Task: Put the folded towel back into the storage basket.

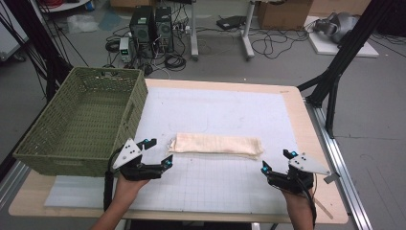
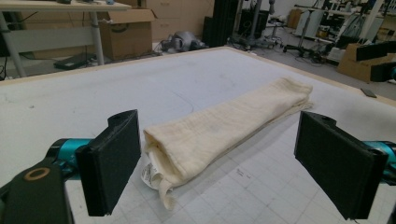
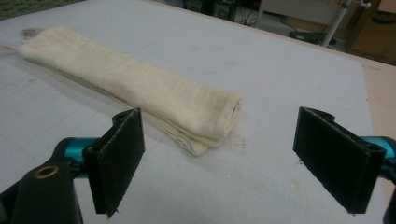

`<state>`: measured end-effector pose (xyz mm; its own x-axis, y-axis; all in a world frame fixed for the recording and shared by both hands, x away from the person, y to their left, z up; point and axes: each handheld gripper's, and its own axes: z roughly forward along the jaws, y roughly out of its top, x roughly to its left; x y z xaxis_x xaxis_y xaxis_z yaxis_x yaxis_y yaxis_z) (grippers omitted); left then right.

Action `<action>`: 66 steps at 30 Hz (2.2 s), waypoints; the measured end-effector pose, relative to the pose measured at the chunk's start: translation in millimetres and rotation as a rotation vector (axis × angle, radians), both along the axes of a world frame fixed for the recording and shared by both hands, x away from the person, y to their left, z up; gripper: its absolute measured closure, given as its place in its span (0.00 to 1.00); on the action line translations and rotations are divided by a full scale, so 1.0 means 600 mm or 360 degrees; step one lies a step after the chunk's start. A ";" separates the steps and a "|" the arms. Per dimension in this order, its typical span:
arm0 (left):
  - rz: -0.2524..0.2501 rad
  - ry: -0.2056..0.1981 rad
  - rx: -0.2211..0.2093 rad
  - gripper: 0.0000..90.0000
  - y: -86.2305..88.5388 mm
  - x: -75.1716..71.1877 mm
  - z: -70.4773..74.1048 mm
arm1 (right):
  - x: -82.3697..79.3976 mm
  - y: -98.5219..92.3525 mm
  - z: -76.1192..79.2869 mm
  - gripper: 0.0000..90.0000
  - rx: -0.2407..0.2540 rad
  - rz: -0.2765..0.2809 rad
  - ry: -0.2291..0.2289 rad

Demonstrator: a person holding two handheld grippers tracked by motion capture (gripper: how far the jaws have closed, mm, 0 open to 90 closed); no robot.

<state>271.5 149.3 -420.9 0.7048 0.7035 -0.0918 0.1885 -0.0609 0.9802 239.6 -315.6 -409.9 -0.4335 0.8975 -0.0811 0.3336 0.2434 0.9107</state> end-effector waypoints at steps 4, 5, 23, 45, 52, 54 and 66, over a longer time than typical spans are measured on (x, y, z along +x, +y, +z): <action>-0.0008 0.0000 -0.0005 0.17 0.000 0.001 0.000 | 0.000 -0.001 0.000 0.17 0.0018 -0.0011 0.0011; -0.0012 0.0007 -0.0002 0.17 0.000 0.001 -0.001 | 0.002 -0.002 -0.001 0.17 0.0019 -0.0006 0.0011; -0.0056 0.0009 0.0026 0.18 -0.007 0.001 -0.002 | 0.002 -0.006 -0.004 0.17 0.0014 -0.0001 0.0026; -0.0104 0.0064 0.0051 0.18 -0.020 0.001 0.004 | -0.001 -0.007 -0.004 0.17 0.0019 -0.0001 0.0028; -0.0121 0.0087 0.0042 0.21 -0.023 0.003 0.009 | -0.002 -0.008 -0.004 0.17 0.0029 -0.0005 0.0030; -0.0119 0.0099 0.0051 0.21 -0.024 0.005 0.012 | -0.002 -0.009 -0.004 0.17 0.0028 -0.0012 0.0026; -0.0144 0.0141 0.0058 0.21 -0.028 0.039 0.054 | -0.003 -0.010 -0.004 0.17 0.0039 -0.0016 0.0031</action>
<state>295.0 132.3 -388.7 0.7557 0.6415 -0.1321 0.2665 -0.1169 0.9567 237.8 -321.6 -412.3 -0.4255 0.9035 -0.0508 0.3536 0.2177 0.9097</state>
